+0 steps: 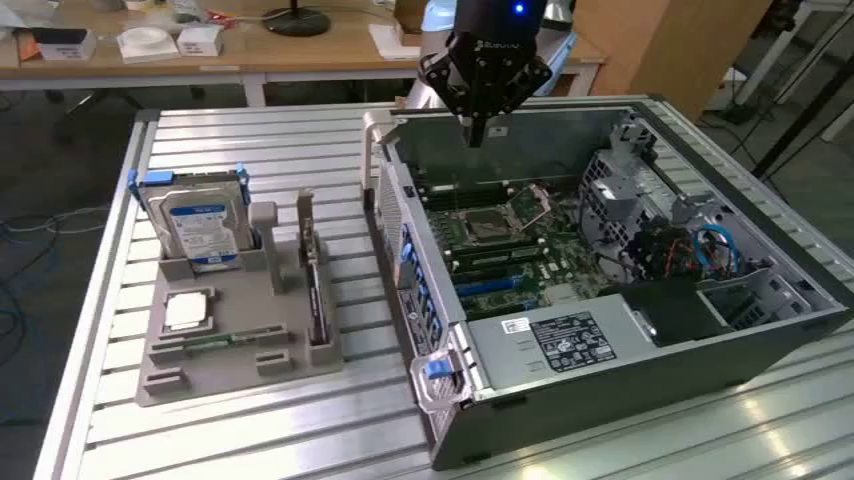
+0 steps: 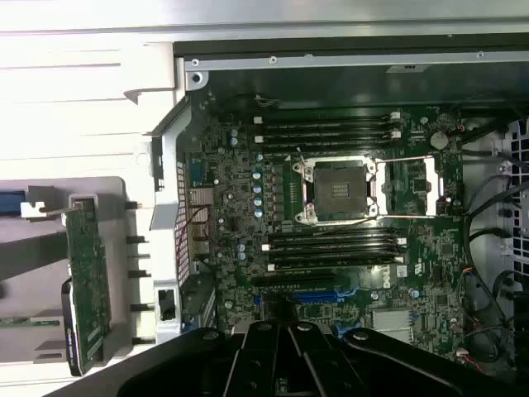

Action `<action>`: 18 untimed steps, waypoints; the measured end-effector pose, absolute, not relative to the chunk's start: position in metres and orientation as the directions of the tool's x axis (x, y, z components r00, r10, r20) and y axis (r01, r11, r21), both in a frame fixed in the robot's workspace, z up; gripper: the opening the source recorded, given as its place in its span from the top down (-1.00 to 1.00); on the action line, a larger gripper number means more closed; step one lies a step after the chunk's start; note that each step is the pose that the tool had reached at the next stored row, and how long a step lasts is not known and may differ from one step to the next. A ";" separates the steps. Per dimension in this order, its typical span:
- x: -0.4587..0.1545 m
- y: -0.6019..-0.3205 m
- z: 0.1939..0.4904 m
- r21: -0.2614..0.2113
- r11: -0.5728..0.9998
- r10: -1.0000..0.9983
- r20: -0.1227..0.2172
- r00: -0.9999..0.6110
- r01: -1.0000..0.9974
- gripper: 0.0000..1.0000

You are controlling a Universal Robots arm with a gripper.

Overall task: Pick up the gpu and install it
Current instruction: 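Reach for the gpu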

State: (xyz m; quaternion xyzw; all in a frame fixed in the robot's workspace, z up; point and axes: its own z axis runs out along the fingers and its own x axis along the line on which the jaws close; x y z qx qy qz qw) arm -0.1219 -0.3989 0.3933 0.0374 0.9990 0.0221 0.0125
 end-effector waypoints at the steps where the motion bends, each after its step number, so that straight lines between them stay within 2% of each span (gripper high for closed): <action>1: -0.122 -0.399 0.393 0.045 0.996 0.075 -0.023 -0.997 0.074 0.79; 18: -0.129 -0.399 0.393 0.045 0.996 0.075 -0.023 -0.997 0.074 0.79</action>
